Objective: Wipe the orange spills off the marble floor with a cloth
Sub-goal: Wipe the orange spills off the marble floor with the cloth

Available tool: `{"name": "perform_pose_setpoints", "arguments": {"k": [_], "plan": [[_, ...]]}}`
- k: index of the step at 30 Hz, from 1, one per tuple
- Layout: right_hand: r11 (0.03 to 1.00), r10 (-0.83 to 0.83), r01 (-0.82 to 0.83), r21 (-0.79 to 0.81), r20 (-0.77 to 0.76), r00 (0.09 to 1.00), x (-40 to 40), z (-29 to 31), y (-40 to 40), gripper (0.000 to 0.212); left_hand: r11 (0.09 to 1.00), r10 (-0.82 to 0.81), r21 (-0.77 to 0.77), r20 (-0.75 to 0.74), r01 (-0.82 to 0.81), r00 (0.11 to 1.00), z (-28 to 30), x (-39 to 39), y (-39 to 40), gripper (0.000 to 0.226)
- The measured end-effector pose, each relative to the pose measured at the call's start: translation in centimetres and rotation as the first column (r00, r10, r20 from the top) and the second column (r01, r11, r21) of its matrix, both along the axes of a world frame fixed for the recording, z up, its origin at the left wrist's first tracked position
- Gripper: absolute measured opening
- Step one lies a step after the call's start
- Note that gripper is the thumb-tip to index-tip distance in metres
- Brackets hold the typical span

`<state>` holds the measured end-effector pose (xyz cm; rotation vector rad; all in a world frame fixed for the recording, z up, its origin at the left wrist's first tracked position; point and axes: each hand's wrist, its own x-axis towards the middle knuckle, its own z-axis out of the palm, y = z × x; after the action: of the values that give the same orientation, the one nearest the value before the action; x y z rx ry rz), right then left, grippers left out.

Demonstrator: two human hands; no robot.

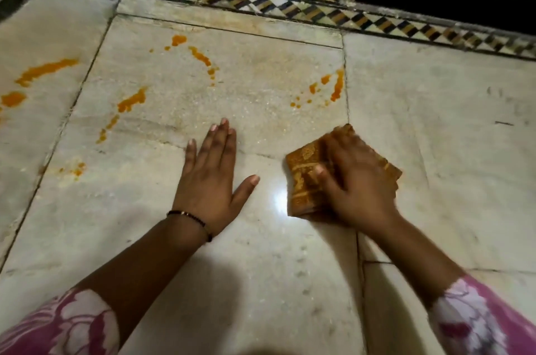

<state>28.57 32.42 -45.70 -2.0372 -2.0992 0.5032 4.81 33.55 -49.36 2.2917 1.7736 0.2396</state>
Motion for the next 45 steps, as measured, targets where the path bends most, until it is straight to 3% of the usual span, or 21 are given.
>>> {"name": "perform_pose_setpoints", "arguments": {"k": [3, 6, 13, 15, 17, 20, 23, 25, 28, 33, 36, 40, 42, 45], "plan": [[0.997, 0.060, -0.050, -0.051, 0.215, 0.975, -1.9, -3.1, -1.9, 0.084, 0.999, -0.026, -0.020, -0.056, 0.024, 0.998, -0.7, 1.0, 2.7, 0.088], [0.999, -0.037, 0.033, 0.019, 0.243, 0.969, 1.1, -3.5, 1.2, 0.073, 1.000, -0.024, -0.015, -0.128, 0.022, 0.992, -1.7, 0.8, 3.4, 0.089], [0.945, -0.328, 0.324, 0.053, 0.203, 0.923, 4.6, -3.7, 17.0, 0.068, 1.000, -0.003, 0.016, -0.113, 0.005, 0.994, -2.1, 1.0, 3.1, 0.086], [0.972, -0.234, 0.237, 0.012, 0.215, 0.948, 3.0, -3.2, 19.4, 0.066, 1.000, -0.007, 0.009, -0.113, 0.008, 0.994, -2.0, 1.0, 3.1, 0.085], [1.000, -0.009, 0.013, -0.016, 0.265, 0.964, 0.4, -3.0, 19.1, 0.064, 1.000, -0.014, 0.013, -0.110, 0.015, 0.994, -2.0, 1.1, 3.2, 0.084], [0.951, 0.298, -0.309, -0.010, 0.290, 0.909, -2.8, -2.9, 14.0, 0.063, 1.000, -0.007, 0.021, -0.118, 0.010, 0.993, -2.0, 1.1, 3.2, 0.083], [0.891, 0.436, -0.455, 0.004, 0.281, 0.855, -0.9, -2.9, 7.7, 0.058, 0.999, -0.010, 0.038, -0.112, 0.015, 0.994, -2.1, 1.0, 3.1, 0.083], [0.911, 0.389, -0.413, 0.012, 0.312, 0.867, 2.7, -2.9, 6.5, 0.057, 0.999, -0.007, 0.051, -0.102, 0.013, 0.995, -2.3, 1.0, 3.1, 0.083], [0.978, 0.188, -0.209, 0.009, 0.400, 0.897, 6.7, -2.6, 10.3, 0.064, 0.999, 0.003, 0.051, -0.103, 0.002, 0.995, -2.3, 1.2, 3.1, 0.083], [0.996, -0.082, 0.089, -0.016, 0.252, 0.964, 2.9, -2.8, 18.8, 0.058, 0.999, 0.005, 0.034, -0.125, 0.000, 0.992, -2.1, 1.3, 3.1, 0.084], [0.999, 0.050, -0.049, -0.011, 0.268, 0.962, -2.3, -3.0, 17.8, 0.057, 1.000, 0.003, 0.026, -0.140, 0.001, 0.990, -1.9, 1.3, 3.1, 0.083], [0.948, 0.284, -0.315, 0.050, 0.319, 0.904, -4.7, -3.3, 8.8, 0.054, 1.000, 0.005, 0.031, -0.144, -0.001, 0.990, -1.9, 1.2, 3.0, 0.083], [0.943, 0.297, -0.328, 0.045, 0.327, 0.897, -2.2, -3.4, 5.4, 0.052, 0.999, 0.005, 0.037, -0.135, 0.000, 0.991, -2.0, 1.1, 3.1, 0.083], [0.967, 0.239, -0.255, 0.016, 0.300, 0.924, 2.5, -2.9, 6.4, 0.054, 0.999, 0.009, 0.039, -0.130, -0.004, 0.991, -2.1, 1.1, 3.0, 0.084]]}}
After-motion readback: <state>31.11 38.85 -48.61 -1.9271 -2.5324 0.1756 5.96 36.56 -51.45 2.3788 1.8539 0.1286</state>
